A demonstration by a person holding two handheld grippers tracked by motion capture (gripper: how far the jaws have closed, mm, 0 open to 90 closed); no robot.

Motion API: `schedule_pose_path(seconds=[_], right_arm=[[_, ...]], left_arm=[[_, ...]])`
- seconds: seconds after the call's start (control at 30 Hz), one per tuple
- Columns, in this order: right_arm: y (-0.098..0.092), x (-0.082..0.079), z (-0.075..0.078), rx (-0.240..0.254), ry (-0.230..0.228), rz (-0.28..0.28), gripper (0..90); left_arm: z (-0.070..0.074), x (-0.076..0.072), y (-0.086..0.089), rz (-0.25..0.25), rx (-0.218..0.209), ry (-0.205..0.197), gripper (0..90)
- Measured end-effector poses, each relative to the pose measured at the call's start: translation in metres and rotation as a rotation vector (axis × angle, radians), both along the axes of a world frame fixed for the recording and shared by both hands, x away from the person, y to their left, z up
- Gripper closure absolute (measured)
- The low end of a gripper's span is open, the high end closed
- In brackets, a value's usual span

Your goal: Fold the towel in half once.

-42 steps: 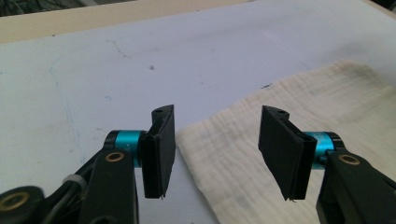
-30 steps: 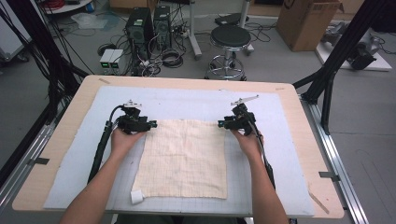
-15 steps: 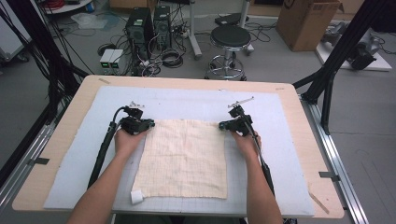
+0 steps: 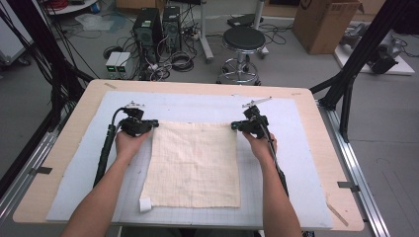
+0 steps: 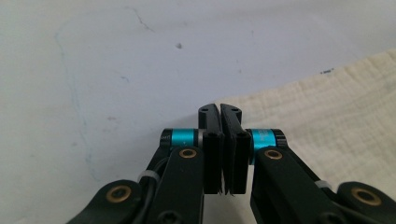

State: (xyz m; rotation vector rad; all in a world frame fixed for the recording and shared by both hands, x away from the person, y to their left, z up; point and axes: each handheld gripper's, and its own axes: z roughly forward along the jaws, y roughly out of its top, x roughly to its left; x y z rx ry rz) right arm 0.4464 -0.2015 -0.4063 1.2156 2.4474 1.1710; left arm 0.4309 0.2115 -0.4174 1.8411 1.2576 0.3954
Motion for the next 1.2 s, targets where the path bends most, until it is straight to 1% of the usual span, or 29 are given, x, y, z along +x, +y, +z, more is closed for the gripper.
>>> schedule_pose_path(seconds=[0.03,0.1,0.13,0.2,0.27,0.3,0.37,0.4,0.43,0.5,0.63,0.67,0.73,0.83,0.87,0.9,1.0,1.13,1.2], right_arm=[[0.000,0.000,0.003,0.006,-0.004,0.004,86.5],[0.000,0.000,0.008,0.018,-0.020,0.005,86.5],[-0.001,-0.001,0.010,0.030,-0.020,0.001,86.5],[-0.004,-0.001,0.012,0.042,-0.031,0.000,86.5],[-0.007,-0.002,0.013,0.051,-0.020,-0.008,86.5],[-0.009,-0.003,0.014,0.061,-0.012,-0.005,86.5],[-0.010,-0.005,0.017,0.076,-0.018,-0.005,86.5],[-0.010,-0.006,0.019,0.084,-0.020,-0.001,86.5],[-0.011,-0.007,0.020,0.088,-0.027,0.008,86.5],[-0.012,-0.010,0.023,0.100,-0.027,0.018,86.5],[-0.015,-0.016,0.029,0.126,-0.024,0.027,86.5],[-0.016,-0.017,0.031,0.129,-0.031,0.037,86.5],[-0.016,-0.021,0.034,0.138,-0.029,0.045,86.5],[-0.017,-0.027,0.037,0.144,-0.032,0.059,86.5],[-0.017,-0.029,0.037,0.151,-0.031,0.060,86.5],[-0.018,-0.031,0.037,0.153,-0.033,0.069,86.5],[-0.018,-0.037,0.038,0.148,-0.034,0.081,86.5],[-0.020,-0.046,0.041,0.178,-0.049,0.091,86.5],[-0.019,-0.051,0.042,0.170,-0.050,0.097,86.5]], left_arm=[[0.003,0.000,0.001,0.003,-0.002,-0.009,87.1],[0.010,0.000,0.004,0.001,-0.027,-0.026,87.0],[0.013,0.000,0.005,-0.003,-0.037,-0.036,87.0],[0.017,-0.001,0.004,-0.008,-0.039,-0.050,87.0],[0.018,-0.002,0.004,-0.007,-0.056,-0.055,87.0],[0.018,-0.002,0.004,-0.013,-0.054,-0.054,87.0],[0.020,-0.004,0.003,-0.017,-0.042,-0.056,87.0],[0.021,-0.005,0.002,-0.025,-0.042,-0.057,87.1],[0.022,-0.007,0.002,-0.025,-0.041,-0.061,87.0],[0.025,-0.010,0.003,-0.032,-0.043,-0.070,87.0],[0.033,-0.018,0.005,-0.055,-0.034,-0.084,87.0],[0.034,-0.021,0.005,-0.058,-0.040,-0.089,87.0],[0.035,-0.025,0.006,-0.061,-0.047,-0.098,87.0],[0.036,-0.031,0.007,-0.072,-0.037,-0.100,87.0],[0.036,-0.034,0.008,-0.068,-0.041,-0.106,87.0],[0.036,-0.036,0.009,-0.071,-0.049,-0.104,87.0],[0.037,-0.041,0.009,-0.083,-0.059,-0.109,87.0],[0.037,-0.048,0.011,-0.099,-0.066,-0.115,87.0],[0.037,-0.052,0.012,-0.109,-0.058,-0.118,87.0]])
